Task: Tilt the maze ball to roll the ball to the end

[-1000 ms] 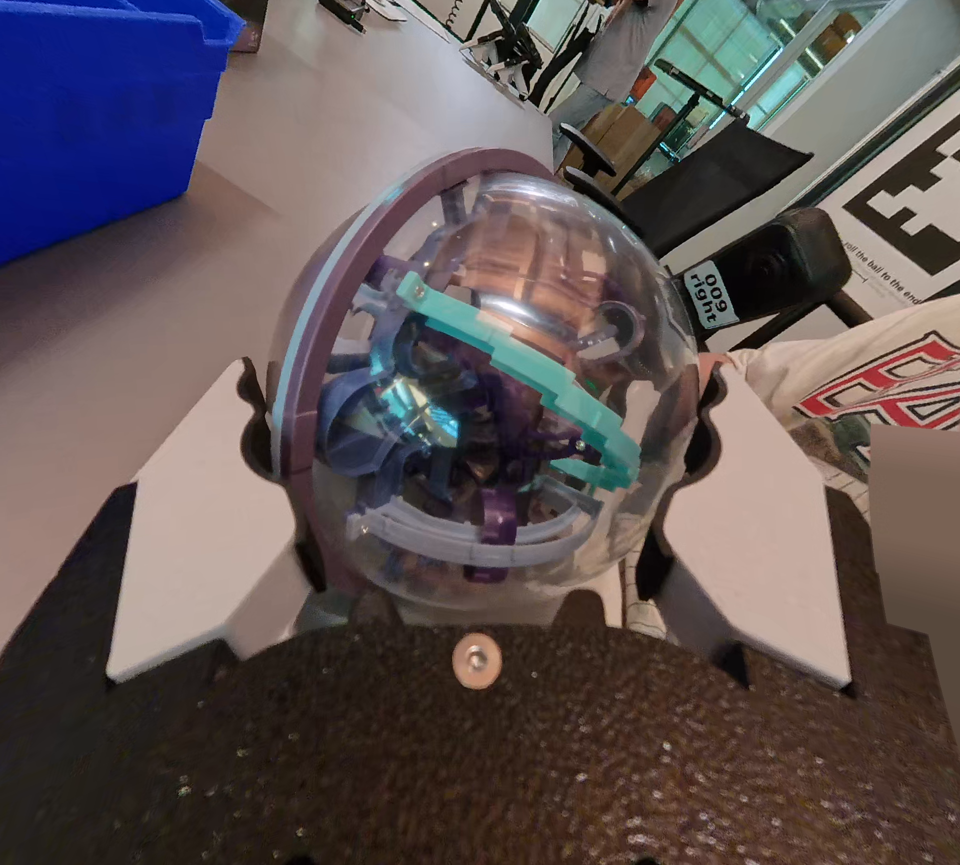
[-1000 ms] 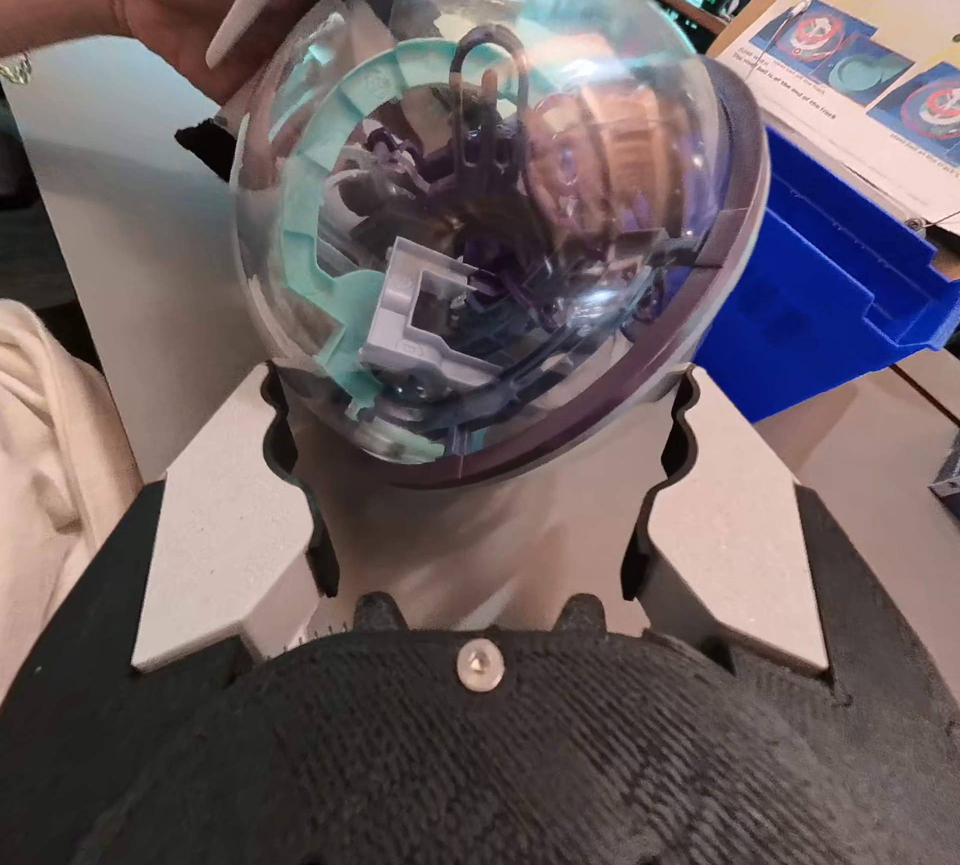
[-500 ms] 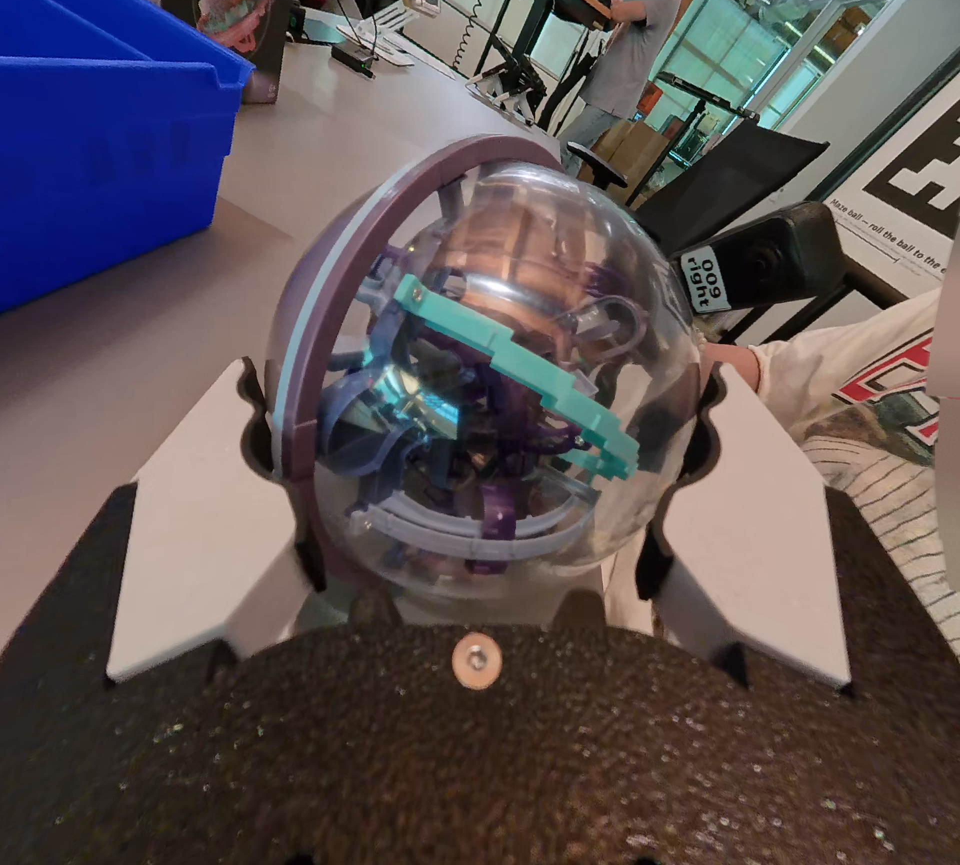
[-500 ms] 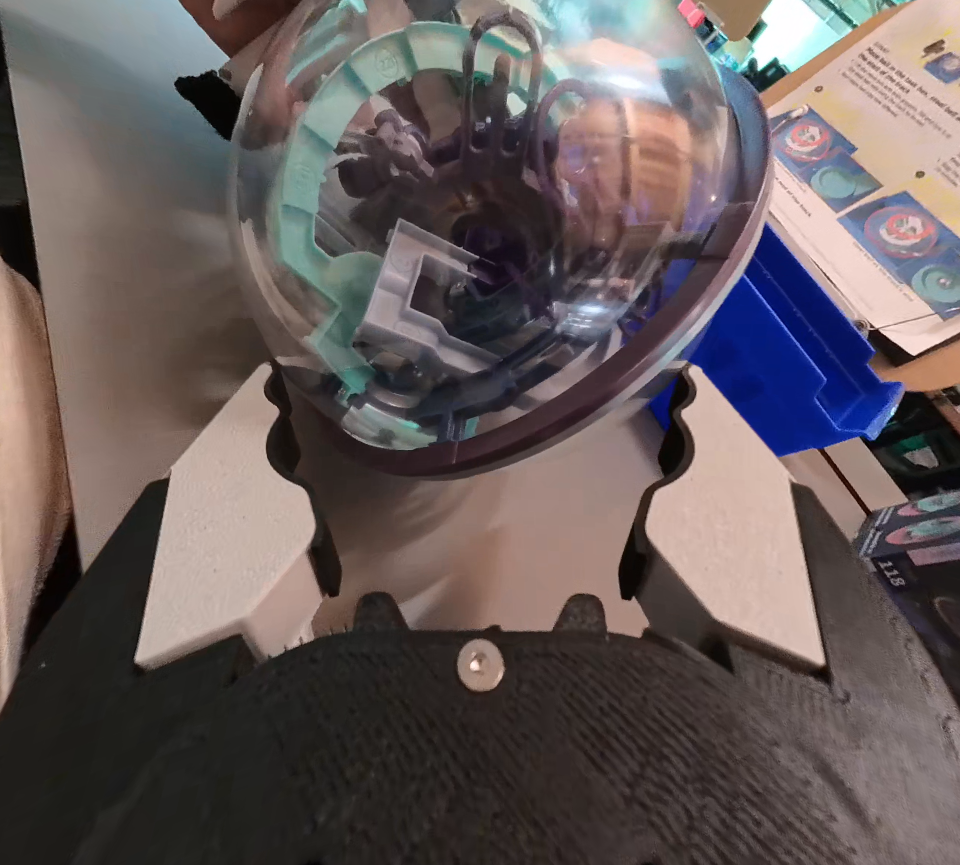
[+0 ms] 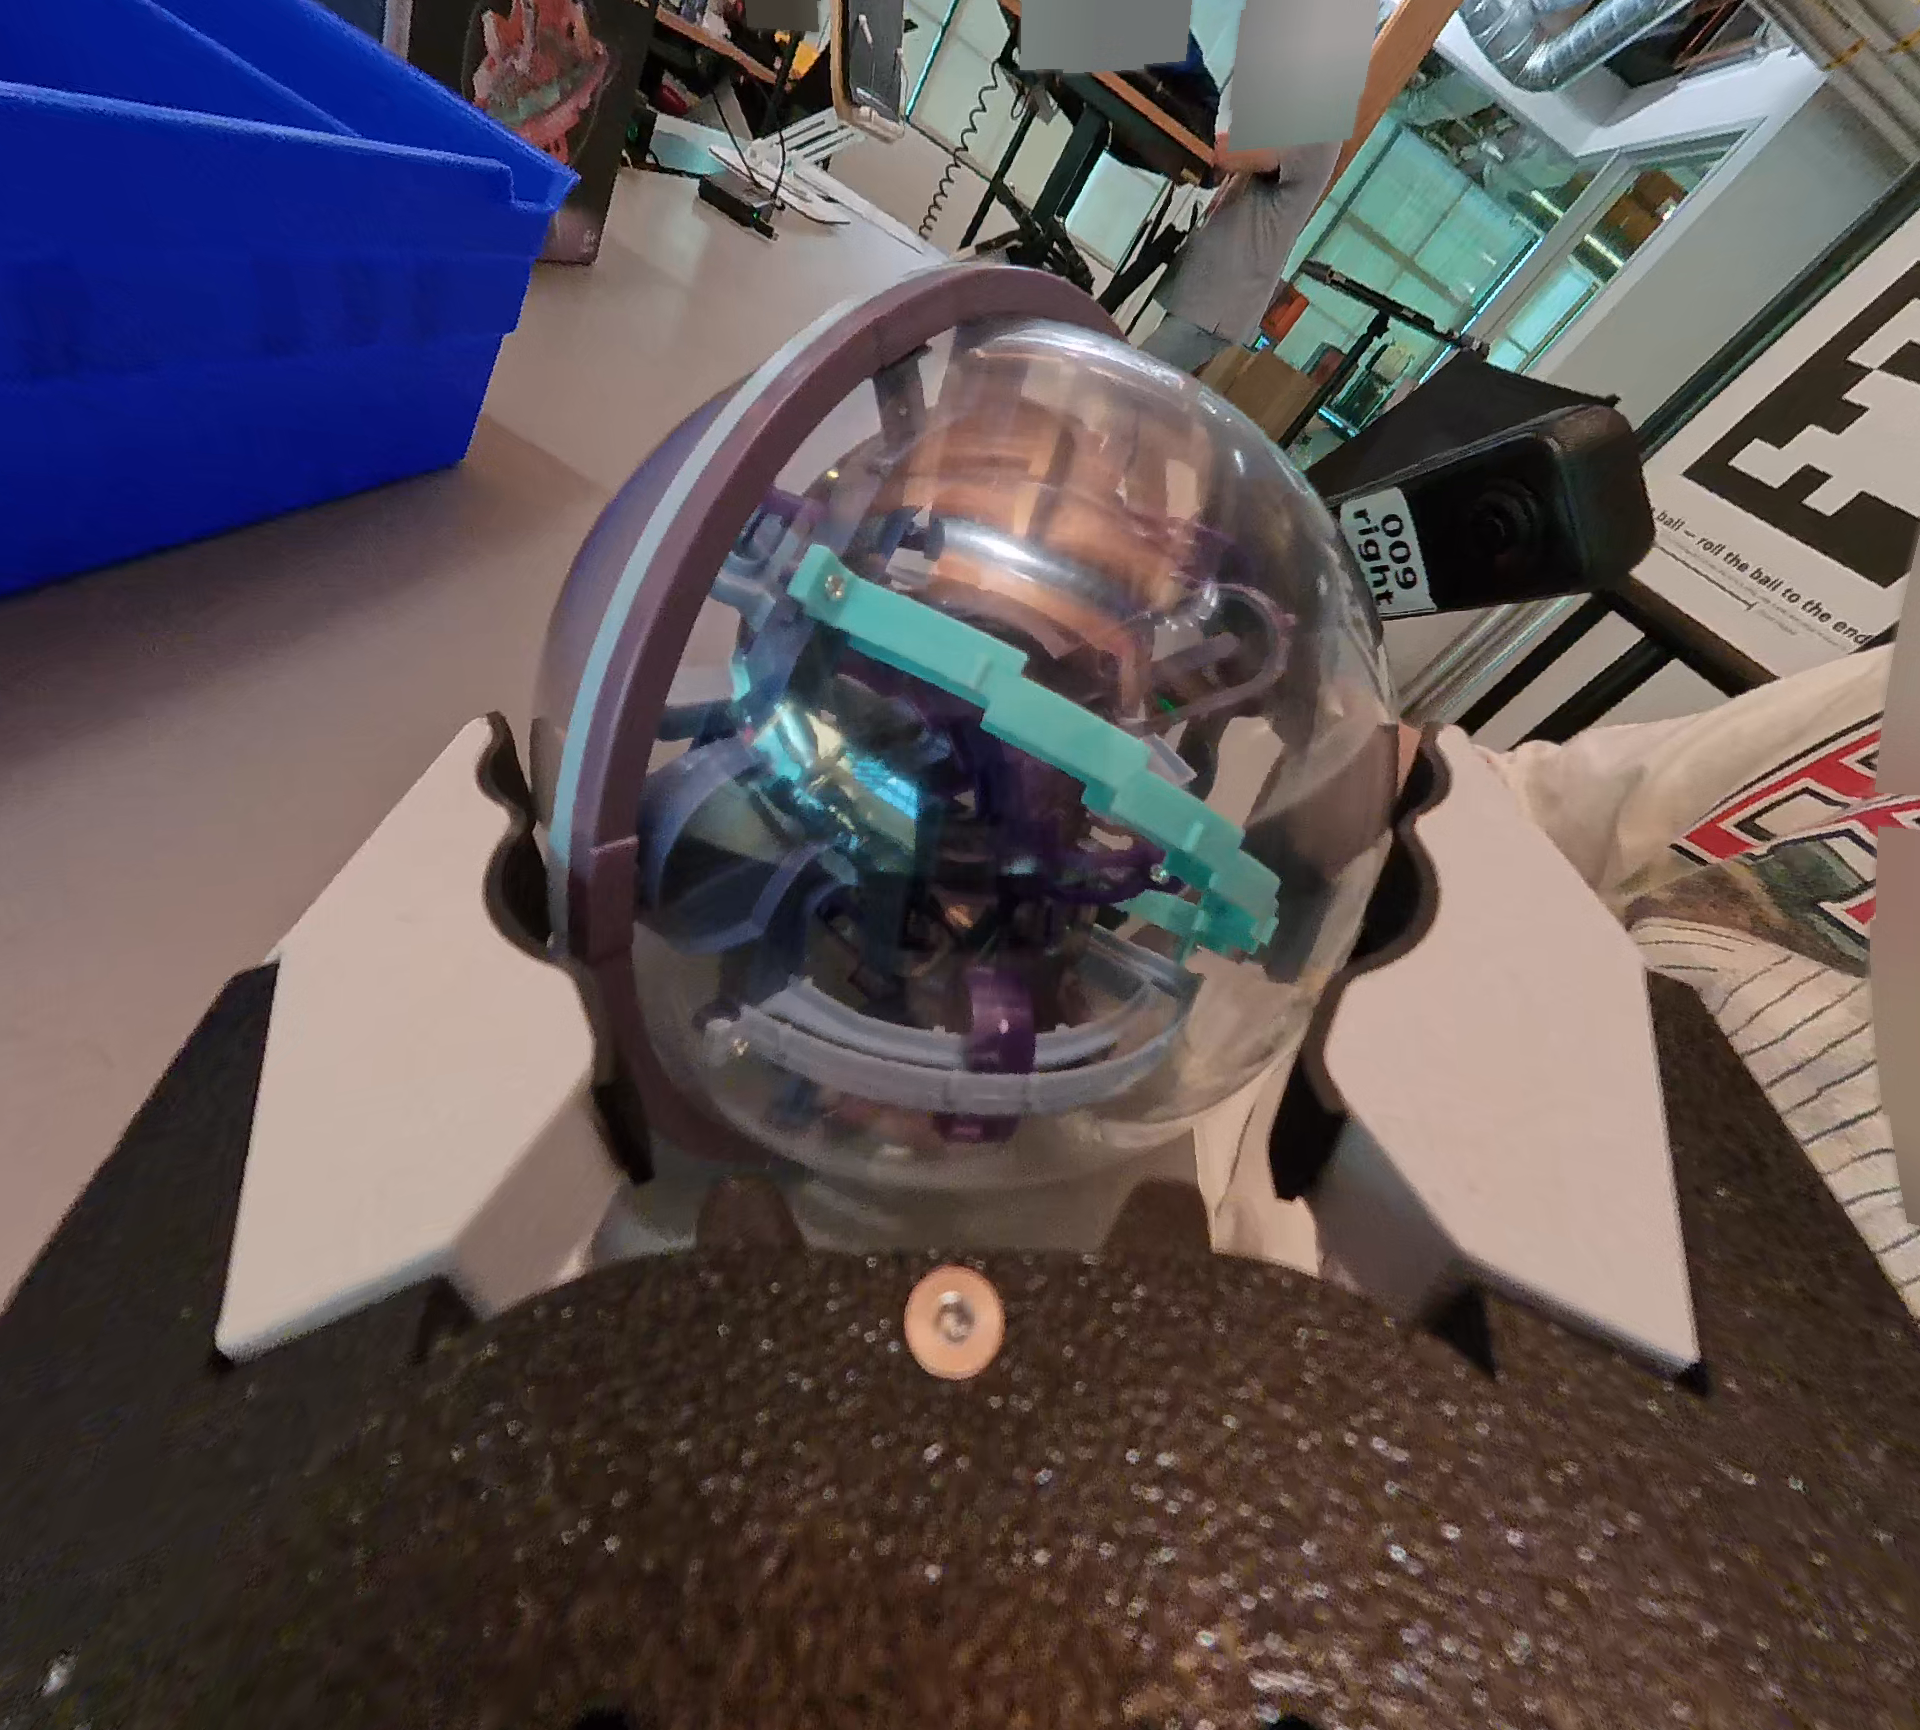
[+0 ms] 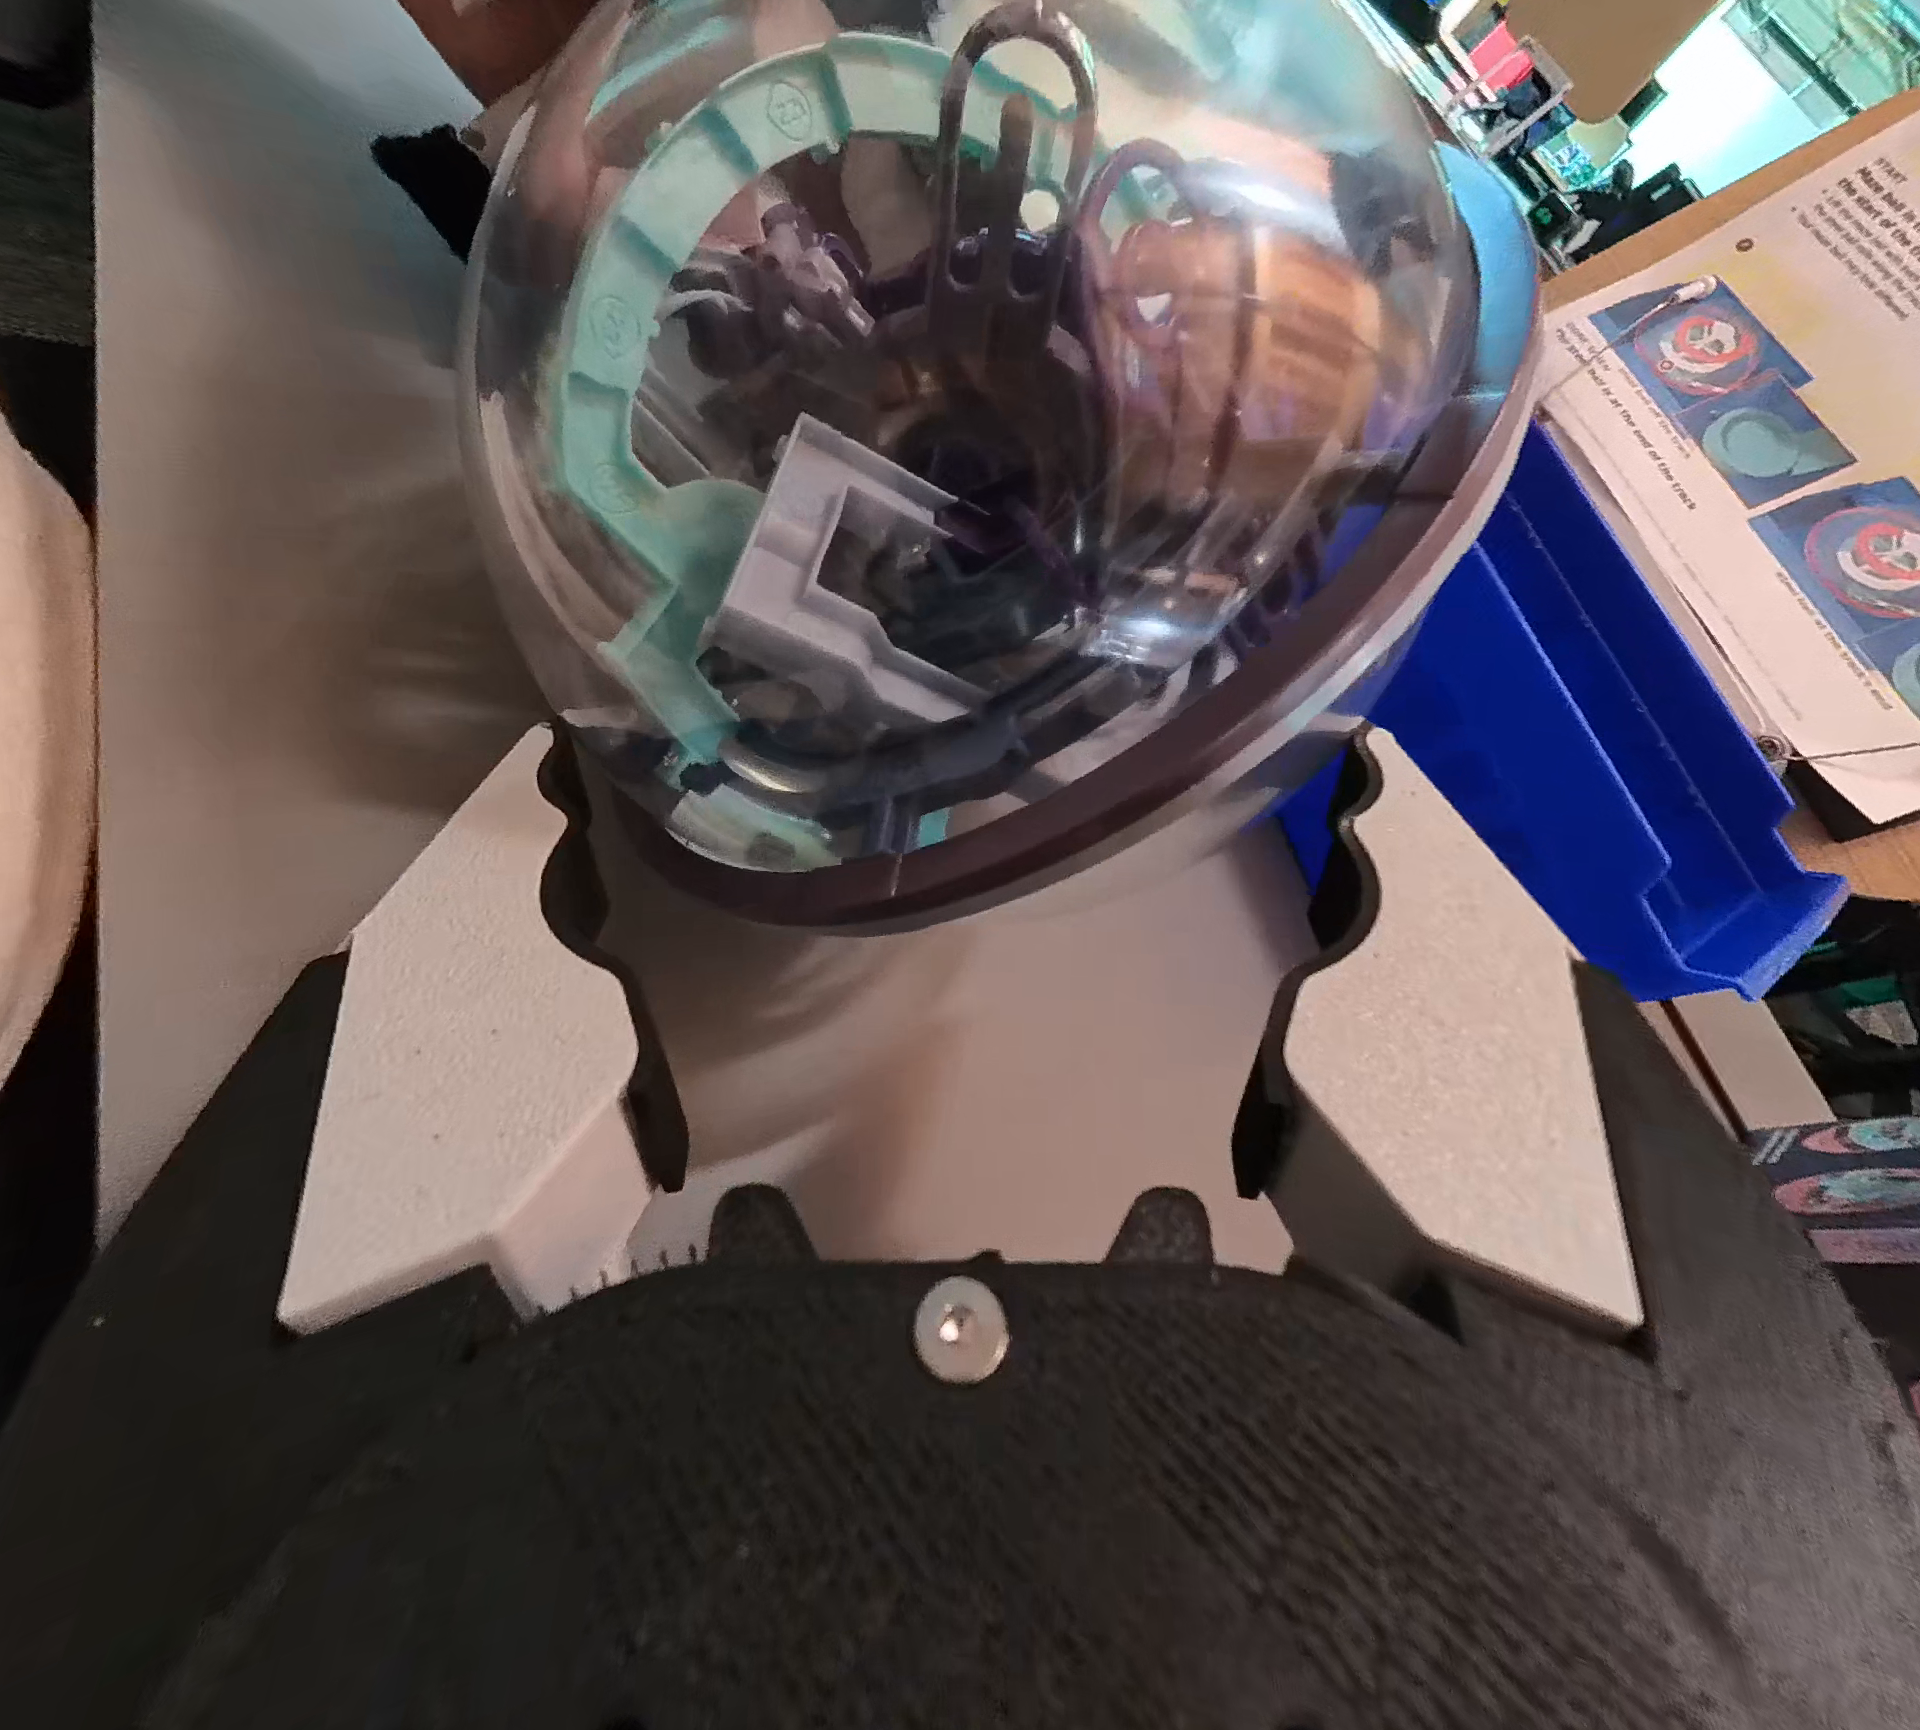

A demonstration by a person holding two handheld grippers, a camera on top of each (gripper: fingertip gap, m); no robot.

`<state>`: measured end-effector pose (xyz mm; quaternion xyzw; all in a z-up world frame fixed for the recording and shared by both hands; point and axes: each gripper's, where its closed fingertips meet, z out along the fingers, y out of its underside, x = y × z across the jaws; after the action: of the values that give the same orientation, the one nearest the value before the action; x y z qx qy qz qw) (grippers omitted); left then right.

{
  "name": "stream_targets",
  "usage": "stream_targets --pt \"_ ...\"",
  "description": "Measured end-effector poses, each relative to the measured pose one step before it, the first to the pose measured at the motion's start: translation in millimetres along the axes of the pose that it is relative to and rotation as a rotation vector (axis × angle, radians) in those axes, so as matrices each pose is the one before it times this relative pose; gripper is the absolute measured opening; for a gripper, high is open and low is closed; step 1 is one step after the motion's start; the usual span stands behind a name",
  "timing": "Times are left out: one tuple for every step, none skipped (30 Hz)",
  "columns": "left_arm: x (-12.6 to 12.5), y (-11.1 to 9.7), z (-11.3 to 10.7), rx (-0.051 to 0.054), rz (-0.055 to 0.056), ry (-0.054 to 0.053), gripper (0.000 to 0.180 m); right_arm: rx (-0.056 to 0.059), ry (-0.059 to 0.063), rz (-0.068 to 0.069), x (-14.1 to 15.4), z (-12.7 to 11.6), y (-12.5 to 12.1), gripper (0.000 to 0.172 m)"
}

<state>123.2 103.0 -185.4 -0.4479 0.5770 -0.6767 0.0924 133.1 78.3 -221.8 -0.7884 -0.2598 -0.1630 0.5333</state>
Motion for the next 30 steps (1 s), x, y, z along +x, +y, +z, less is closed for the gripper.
stream_targets --pt "-0.34 -0.04 -0.43 0.0069 -0.0062 -0.0004 0.155 0.0018 -0.0050 0.0073 -0.28 0.40 0.00 0.138" --pt "-0.43 -0.18 -0.23 0.0060 -0.0059 -0.0008 0.155 0.0002 -0.0049 0.0056 -0.13 0.43 0.03 0.138" --pt "-0.28 -0.25 -0.26 0.0039 -0.0024 0.0005 0.155 -0.0002 -0.0040 -0.0021 0.22 0.19 -0.17 0.138" --pt "-0.27 0.14 -0.36 0.0005 -0.0024 0.0002 0.155 -0.0014 -0.0062 -0.0014 0.20 0.07 -0.14 0.137" --pt "-0.14 0.04 -0.23 0.0005 -0.0012 0.0001 0.155 -0.0032 -0.0074 -0.0055 0.38 -0.10 0.04 0.137" --pt "-0.32 -0.05 -0.46 0.0022 -0.0013 0.0000 0.155 -0.0054 -0.0079 -0.0072 0.57 -0.03 0.18 0.136" --pt "-0.34 -0.05 -0.54 0.0029 -0.0028 0.0008 0.155 -0.0047 -0.0070 -0.0049 0.46 0.29 -0.12 0.136" --pt "-0.32 0.07 -0.76 0.0025 -0.0033 0.0028 0.155 -0.0018 -0.0046 -0.0025 0.17 0.50 -0.58 0.136" --pt "-0.19 0.14 -0.93 0.0012 -0.0021 0.0056 0.155 -0.0002 -0.0012 -0.0042 0.05 0.49 -0.84 0.136" --pt "0.11 0.19 -0.84 -0.0003 0.0000 0.0063 0.155 0.0012 0.0012 -0.0059 -0.03 0.49 -0.83 0.137" --pt "0.14 0.43 -1.02 -0.0027 0.0013 0.0055 0.154 0.0026 0.0014 -0.0063 -0.05 0.59 -1.08 0.137" --pt "0.26 0.48 -1.06 -0.0049 0.0026 0.0047 0.154 0.0017 -0.0009 -0.0082 -0.01 0.54 -1.08 0.137" --pt "0.29 0.65 -1.20 -0.0050 0.0039 0.0050 0.154 -0.0005 -0.0038 -0.0101 0.13 0.13 -1.15 0.137" --pt "0.34 0.58 -1.45 -0.0035 0.0041 0.0054 0.154 -0.0011 -0.0040 -0.0119 0.16 0.38 -1.29 0.137" --pt "0.31 0.50 -1.49 -0.0012 0.0027 0.0060 0.154 0.0013 -0.0041 -0.0118 0.09 0.55 -1.69 0.138" --pt "0.50 0.43 -1.55 0.0008 0.0028 0.0064 0.154 0.0047 -0.0037 -0.0122 0.05 0.54 -1.71 0.138" --pt "0.48 0.51 -1.51 0.0004 0.0040 0.0064 0.154 0.0075 -0.0027 -0.0128 -0.08 0.46 -1.91 0.138" --pt "0.73 0.60 -1.38 -0.0027 0.0065 0.0050 0.154 0.0076 -0.0011 -0.0127 -0.19 0.34 -1.71 0.138" --pt "1.13 0.87 -1.31 -0.0069 0.0120 0.0042 0.154 0.0083 0.0007 -0.0143 -0.38 0.08 -1.69 0.138" --pt "1.82 1.10 -1.06 -0.0096 0.0204 0.0061 0.154 0.0106 0.0022 -0.0166 -0.76 0.02 -1.84 0.138" --pt "2.21 1.22 -1.03 -0.0106 0.0242 0.0058 0.153 0.0097 0.0034 -0.0168 -0.89 -0.10 -1.58 0.138" --pt "1.90 1.19 -0.84 -0.0101 0.0225 0.0043 0.153 0.0076 0.0046 -0.0174 -0.79 -0.17 -1.63 0.138" --pt "1.54 0.99 -0.86 -0.0084 0.0184 0.0033 0.153 0.0069 0.0055 -0.0180 -0.54 -0.26 -1.66 0.138" --pt "1.38 0.93 -0.86 -0.0073 0.0149 0.0036 0.153 0.0072 0.0039 -0.0151 -0.59 -0.26 -1.68 0.139" --pt "1.40 1.03 -0.67 -0.0076 0.0115 0.0041 0.153 0.0086 0.0013 -0.0111 -0.61 -0.31 -1.53 0.139" --pt "1.16 0.79 -0.58 -0.0061 0.0091 0.0033 0.153 0.0088 -0.0001 -0.0084 -0.59 -0.19 -1.38 0.139" --pt "0.84 0.58 -0.22 -0.0041 0.0066 0.0018 0.153 0.0071 -0.0016 -0.0036 -0.47 -0.04 -0.77 0.140" --pt "0.33 0.22 -0.02 -0.0010 0.0036 -0.0010 0.153 0.0050 -0.0014 0.0002 -0.08 0.17 -0.17 0.140" --pt "0.16 -0.01 0.02 -0.0001 0.0021 -0.0011 0.153 0.0053 -0.0021 0.0024 -0.13 0.15 0.02 0.141" --pt "0.27 0.08 0.14 -0.0005 0.0034 -0.0006 0.153 0.0056 -0.0025 0.0044 -0.23 0.25 0.02 0.141"
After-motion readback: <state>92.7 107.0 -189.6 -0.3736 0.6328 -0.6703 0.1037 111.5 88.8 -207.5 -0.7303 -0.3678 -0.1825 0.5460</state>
